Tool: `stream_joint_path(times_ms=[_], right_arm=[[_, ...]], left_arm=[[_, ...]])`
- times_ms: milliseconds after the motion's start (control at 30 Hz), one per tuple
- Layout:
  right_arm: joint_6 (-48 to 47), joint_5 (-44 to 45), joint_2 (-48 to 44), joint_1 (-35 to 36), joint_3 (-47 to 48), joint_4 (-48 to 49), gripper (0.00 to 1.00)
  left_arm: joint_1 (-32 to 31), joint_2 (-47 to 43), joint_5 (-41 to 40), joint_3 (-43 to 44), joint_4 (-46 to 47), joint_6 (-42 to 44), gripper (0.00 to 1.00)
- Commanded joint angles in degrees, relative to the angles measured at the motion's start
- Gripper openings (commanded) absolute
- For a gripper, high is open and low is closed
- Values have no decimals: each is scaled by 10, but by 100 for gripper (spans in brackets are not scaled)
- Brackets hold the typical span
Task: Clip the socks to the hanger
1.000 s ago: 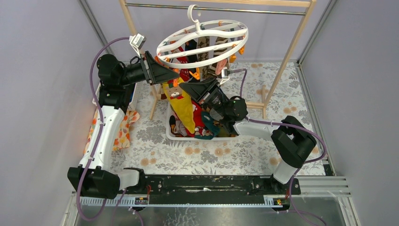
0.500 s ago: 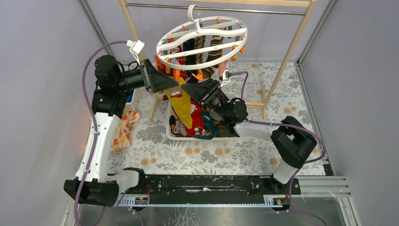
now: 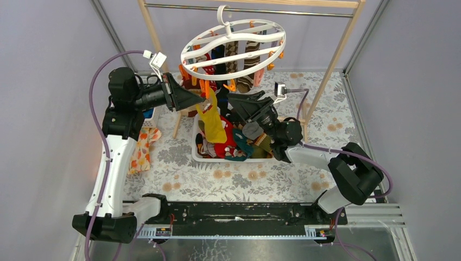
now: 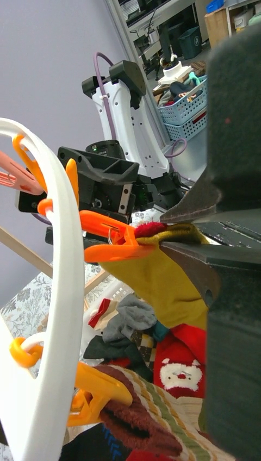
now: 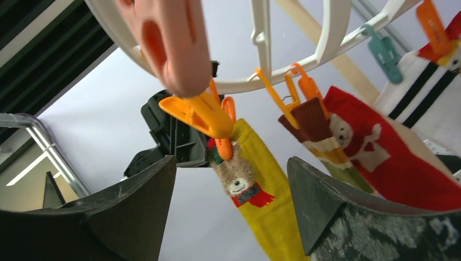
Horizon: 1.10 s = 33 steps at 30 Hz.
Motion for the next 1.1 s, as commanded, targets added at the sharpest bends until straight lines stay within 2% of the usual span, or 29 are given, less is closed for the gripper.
stream_joint_path(times_ms=[0,267,400,500,833,1000,1067], right_arm=[[-11,-52,-18,-29,29,69,83],[17,-109,16,-47,103,71,92],[42,-135,42,-46,148,72,91],[51,-147,54,-43,163,72,86],[41,-136,19,-39,121,72,53],[41,-134,18,-39,130,71,28],[39,-129,19,-38,132,70,20]], left_arm=[[2,-5,-12,27,-6,16,23],[2,-6,-23,43,-30,30,22],[2,-5,-30,44,-40,38,22],[2,-6,-33,48,-46,41,22],[2,-5,-71,71,-74,57,22],[2,-1,-86,83,-88,61,22],[3,1,-99,93,-101,68,27]])
